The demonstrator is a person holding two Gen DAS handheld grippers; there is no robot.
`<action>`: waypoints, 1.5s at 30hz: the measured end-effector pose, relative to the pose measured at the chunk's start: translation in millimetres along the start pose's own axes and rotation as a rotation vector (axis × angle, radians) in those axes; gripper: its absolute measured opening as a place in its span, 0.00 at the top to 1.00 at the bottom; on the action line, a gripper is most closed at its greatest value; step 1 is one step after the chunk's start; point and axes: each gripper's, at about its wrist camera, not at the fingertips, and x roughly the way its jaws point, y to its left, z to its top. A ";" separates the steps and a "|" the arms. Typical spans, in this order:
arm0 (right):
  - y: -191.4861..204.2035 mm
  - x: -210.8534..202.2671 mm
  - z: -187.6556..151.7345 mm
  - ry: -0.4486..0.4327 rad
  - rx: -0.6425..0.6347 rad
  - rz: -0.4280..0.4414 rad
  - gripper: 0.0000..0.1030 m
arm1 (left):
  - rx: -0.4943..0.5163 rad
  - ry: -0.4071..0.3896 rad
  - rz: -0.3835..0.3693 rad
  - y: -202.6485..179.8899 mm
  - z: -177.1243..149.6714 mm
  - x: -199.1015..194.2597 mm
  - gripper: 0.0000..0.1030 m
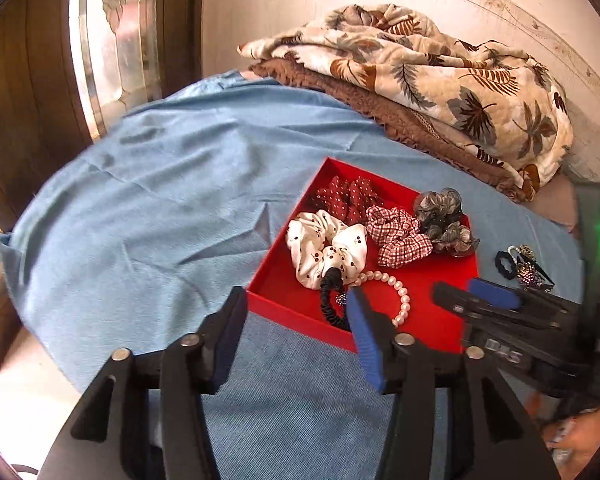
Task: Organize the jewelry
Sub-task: 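Place hair tie and pearl bracelet into the red tray, open both tools, then pull both tools back from the red tray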
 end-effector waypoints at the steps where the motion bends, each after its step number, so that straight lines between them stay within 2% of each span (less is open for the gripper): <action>1: -3.8 -7.3 -3.7 -0.008 0.006 -0.004 0.46 | 0.004 -0.009 0.008 -0.6 -0.6 -3.8 0.45; 5: -17.8 -34.0 -21.3 -0.035 0.036 -0.023 0.41 | 0.030 -0.038 0.037 -7.6 -3.5 -21.5 0.40; 11: -35.5 -62.6 -47.9 -0.063 0.065 -0.051 0.38 | 0.071 -0.051 0.056 -20.4 -8.2 -38.2 0.37; 19: -53.6 -87.8 -73.6 -0.083 0.074 -0.093 0.34 | 0.123 -0.058 0.047 -42.6 -15.4 -56.5 0.31; 30: -89.2 -111.1 -95.4 -0.109 0.142 -0.120 0.30 | 0.219 -0.044 0.017 -80.6 -25.7 -72.8 0.29; 45: -180.3 -131.9 -134.1 -0.103 0.303 -0.193 0.29 | 0.320 0.006 0.007 -125.9 -37.0 -62.8 0.29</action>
